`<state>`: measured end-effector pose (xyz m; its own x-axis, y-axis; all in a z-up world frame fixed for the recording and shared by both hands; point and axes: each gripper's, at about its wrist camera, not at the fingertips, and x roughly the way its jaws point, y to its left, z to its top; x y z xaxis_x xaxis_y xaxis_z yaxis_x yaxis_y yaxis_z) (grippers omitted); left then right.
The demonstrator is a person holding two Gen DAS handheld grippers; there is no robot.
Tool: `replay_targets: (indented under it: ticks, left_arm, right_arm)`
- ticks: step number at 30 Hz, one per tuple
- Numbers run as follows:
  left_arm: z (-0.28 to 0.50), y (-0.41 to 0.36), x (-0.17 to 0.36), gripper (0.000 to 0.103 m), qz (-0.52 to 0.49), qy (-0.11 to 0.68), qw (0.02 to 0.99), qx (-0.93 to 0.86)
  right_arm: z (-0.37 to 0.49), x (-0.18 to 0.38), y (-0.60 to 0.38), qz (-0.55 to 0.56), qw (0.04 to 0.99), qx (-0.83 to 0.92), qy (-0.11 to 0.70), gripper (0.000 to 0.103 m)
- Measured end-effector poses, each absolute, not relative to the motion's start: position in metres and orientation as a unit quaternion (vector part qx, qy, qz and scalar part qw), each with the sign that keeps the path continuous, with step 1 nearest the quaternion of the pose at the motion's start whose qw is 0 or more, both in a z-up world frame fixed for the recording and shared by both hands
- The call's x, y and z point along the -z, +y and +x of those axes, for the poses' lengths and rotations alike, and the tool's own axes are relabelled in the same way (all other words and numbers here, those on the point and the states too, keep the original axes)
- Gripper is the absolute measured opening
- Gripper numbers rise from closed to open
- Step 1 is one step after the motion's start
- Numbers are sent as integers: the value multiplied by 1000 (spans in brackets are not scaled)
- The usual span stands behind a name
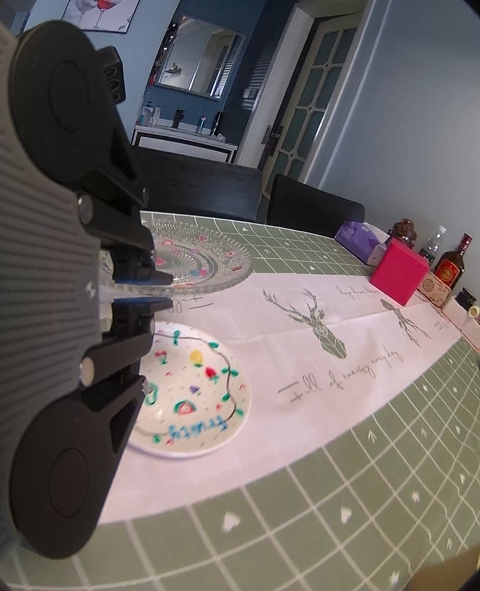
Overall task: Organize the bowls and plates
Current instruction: 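Lift the second glass plate and carry it toward the first glass plate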
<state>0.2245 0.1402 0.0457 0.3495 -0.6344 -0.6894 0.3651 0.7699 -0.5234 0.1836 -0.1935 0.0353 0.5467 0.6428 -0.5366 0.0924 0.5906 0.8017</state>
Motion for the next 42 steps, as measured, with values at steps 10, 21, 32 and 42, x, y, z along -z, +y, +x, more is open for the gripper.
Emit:
replay_targets:
  ticks: [10, 21, 32, 42]
  left_arm:
    - [172, 99, -57, 17, -82, 486, 781, 384]
    - [144, 71, -38, 18, -38, 522, 740, 422]
    - [119, 46, -28, 18, 56, 533, 728, 428]
    - [112, 17, -23, 10, 134, 539, 722, 413]
  right_arm:
    - [101, -29, -242, 459, 761, -151, 433, 4]
    - [37, 5, -264, 509, 736, -131, 428, 4]
    - [-8, 39, -267, 533, 710, -115, 446, 4]
    - [-23, 56, -270, 560, 688, -106, 449, 6]
